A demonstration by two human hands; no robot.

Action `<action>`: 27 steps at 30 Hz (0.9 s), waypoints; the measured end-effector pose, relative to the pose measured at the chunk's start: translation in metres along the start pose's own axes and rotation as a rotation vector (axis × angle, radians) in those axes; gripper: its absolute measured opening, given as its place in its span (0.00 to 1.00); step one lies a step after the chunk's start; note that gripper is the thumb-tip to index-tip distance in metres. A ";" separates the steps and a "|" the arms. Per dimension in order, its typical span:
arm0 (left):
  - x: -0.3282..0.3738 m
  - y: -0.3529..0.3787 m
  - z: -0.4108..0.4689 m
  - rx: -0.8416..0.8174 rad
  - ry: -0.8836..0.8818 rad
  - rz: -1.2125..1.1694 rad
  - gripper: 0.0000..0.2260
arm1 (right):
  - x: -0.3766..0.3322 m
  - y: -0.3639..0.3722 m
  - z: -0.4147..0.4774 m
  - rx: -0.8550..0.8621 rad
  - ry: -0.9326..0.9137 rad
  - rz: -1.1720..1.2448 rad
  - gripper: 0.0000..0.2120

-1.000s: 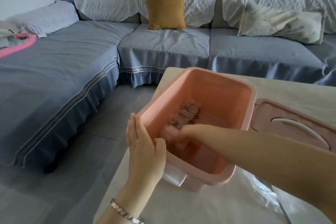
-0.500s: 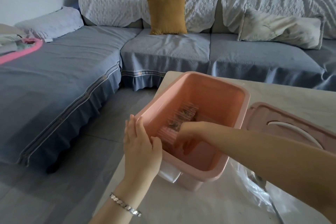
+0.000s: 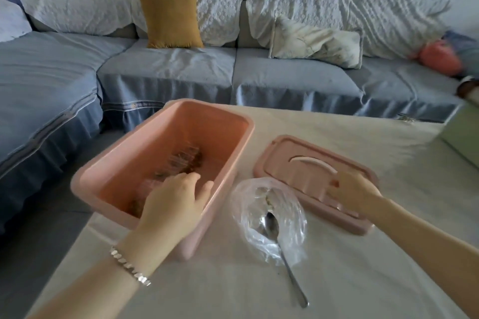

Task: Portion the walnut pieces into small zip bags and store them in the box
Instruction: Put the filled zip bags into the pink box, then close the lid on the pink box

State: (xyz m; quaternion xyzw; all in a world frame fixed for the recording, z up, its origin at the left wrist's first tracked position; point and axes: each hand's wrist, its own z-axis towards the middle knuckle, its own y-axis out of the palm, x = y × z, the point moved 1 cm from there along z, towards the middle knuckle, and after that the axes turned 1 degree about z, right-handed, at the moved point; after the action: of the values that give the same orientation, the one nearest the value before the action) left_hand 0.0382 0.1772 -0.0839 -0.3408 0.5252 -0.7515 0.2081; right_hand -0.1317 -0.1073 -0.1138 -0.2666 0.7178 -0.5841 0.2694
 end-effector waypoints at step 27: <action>-0.044 -0.003 0.004 0.039 0.444 0.223 0.17 | 0.068 -0.030 -0.031 0.470 -0.071 0.061 0.12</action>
State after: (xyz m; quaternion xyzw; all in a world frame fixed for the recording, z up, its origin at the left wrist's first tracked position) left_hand 0.0712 0.2058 -0.0931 -0.1030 0.5779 -0.7902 0.1758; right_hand -0.1993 -0.1385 -0.0846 -0.1951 0.5599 -0.7168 0.3669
